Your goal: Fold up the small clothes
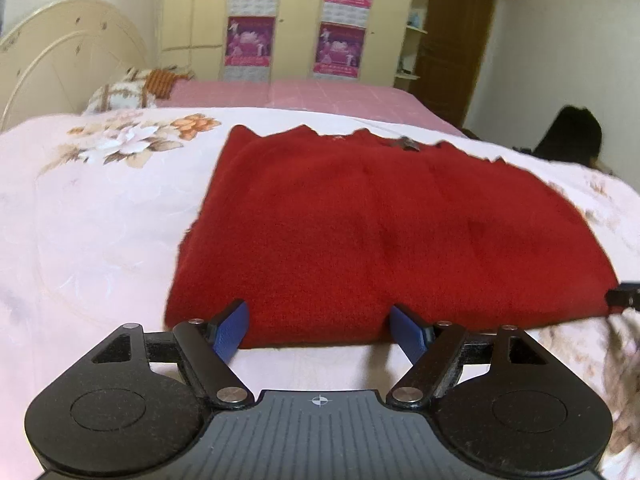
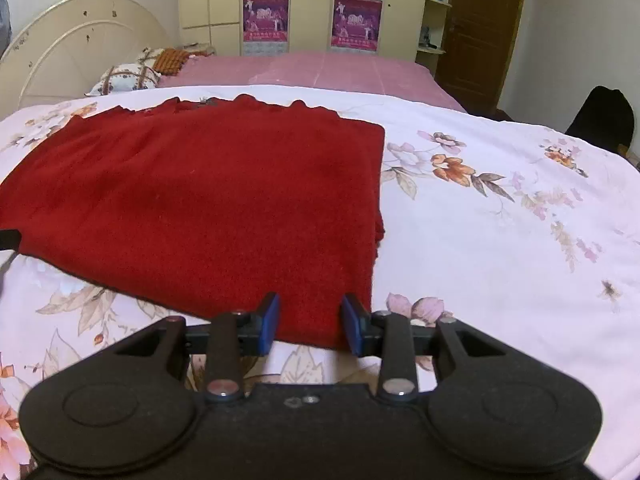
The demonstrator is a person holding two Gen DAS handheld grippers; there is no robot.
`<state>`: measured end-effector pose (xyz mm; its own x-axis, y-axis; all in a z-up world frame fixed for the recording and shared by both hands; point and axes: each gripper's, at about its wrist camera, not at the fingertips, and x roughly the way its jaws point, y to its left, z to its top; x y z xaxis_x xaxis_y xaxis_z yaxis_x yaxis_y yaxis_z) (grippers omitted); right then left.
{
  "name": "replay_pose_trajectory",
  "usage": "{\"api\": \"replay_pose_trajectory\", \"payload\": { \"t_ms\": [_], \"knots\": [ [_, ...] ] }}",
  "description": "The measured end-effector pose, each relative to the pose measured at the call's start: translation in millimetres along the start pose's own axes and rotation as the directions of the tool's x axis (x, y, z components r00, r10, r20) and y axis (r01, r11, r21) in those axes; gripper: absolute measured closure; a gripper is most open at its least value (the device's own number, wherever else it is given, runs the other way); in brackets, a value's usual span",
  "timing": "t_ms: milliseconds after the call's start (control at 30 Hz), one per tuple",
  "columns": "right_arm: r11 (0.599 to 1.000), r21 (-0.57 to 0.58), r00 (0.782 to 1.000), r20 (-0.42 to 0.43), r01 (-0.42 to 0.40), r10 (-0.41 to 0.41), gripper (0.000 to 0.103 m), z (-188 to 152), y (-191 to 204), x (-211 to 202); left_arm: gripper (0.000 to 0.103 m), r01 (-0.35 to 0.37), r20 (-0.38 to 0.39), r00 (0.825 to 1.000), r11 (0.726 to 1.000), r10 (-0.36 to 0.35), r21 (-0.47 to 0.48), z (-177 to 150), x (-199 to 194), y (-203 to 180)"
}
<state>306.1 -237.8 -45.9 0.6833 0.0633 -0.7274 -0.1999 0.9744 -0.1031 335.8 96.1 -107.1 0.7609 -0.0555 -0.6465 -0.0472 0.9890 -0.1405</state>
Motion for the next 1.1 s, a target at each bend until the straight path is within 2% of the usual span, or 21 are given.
{"api": "replay_pose_trajectory", "payload": {
  "t_ms": [67,133,200,233,367,467,533,600,633,667,700,733,800,967,1067,1100],
  "knots": [
    [1.0,0.021,0.999,0.031,-0.006,0.005,0.069,2,1,-10,0.026,0.006,-0.008,1.0,1.0,-0.006,-0.004,-2,1,5],
    [0.999,0.032,0.998,0.058,-0.017,0.015,0.068,0,0,-14,0.026,0.005,-0.008,1.0,0.999,-0.004,0.036,-5,3,4],
    [0.999,0.034,1.0,-0.002,-0.006,0.006,0.068,-4,-1,-1,0.026,0.007,-0.02,1.0,0.999,-0.006,0.042,-3,4,4],
    [0.999,0.034,1.0,0.01,-0.011,0.011,0.068,-7,-2,0,0.026,0.011,-0.025,1.0,0.999,-0.01,0.035,-2,4,5],
    [0.999,0.049,1.0,-0.003,-0.012,0.012,0.069,-1,-3,-4,0.026,0.019,-0.034,0.999,0.999,-0.021,-0.043,2,-4,14],
    [0.998,0.058,1.0,0.023,-0.004,0.002,0.068,2,-5,-17,0.026,0.047,-0.001,0.999,0.982,-0.048,-0.181,-3,-21,31],
    [0.999,0.049,0.999,0.031,0.005,-0.007,0.068,0,-5,-24,0.026,0.094,0.024,0.996,0.942,-0.091,-0.321,-9,-27,50],
    [0.999,0.051,0.999,0.052,0.005,-0.008,0.068,-1,-7,-31,0.026,0.172,0.06,0.985,0.859,-0.164,-0.482,-19,-28,72],
    [0.999,0.054,0.998,0.066,0.002,-0.005,0.068,-1,-7,-36,0.026,0.201,0.066,0.978,0.797,-0.199,-0.57,-26,-24,83],
    [0.998,0.058,0.997,0.077,-0.002,-0.002,0.068,0,-8,-38,0.027,0.226,0.081,0.97,0.719,-0.23,-0.657,-35,-18,92],
    [0.998,0.062,0.996,0.088,-0.007,0.002,0.067,2,-7,-41,0.026,0.25,0.113,0.963,0.653,-0.246,-0.715,-42,-15,99],
    [0.998,0.065,0.995,0.1,-0.014,0.007,0.067,4,-5,-44,0.026,0.258,0.131,0.961,0.622,-0.243,-0.739,-45,-13,101],
    [0.997,0.07,0.992,0.127,-0.034,0.025,0.066,9,0,-49,0.026,0.259,0.139,0.961,0.609,-0.238,-0.749,-43,-7,99],
    [0.99,0.066,0.976,0.187,-0.126,0.112,0.066,19,18,-55,0.026,0.281,0.176,0.957,0.6,-0.229,-0.749,-35,13,92],
    [0.988,0.061,0.966,0.225,-0.145,0.127,0.066,28,27,-45,0.026,0.281,0.194,0.959,0.607,-0.206,-0.744,-26,24,91],
    [0.987,0.072,0.966,0.23,-0.141,0.121,0.071,32,28,-38,0.026,0.276,0.195,0.961,0.619,-0.197,-0.735,-20,28,91]
  ]
}}
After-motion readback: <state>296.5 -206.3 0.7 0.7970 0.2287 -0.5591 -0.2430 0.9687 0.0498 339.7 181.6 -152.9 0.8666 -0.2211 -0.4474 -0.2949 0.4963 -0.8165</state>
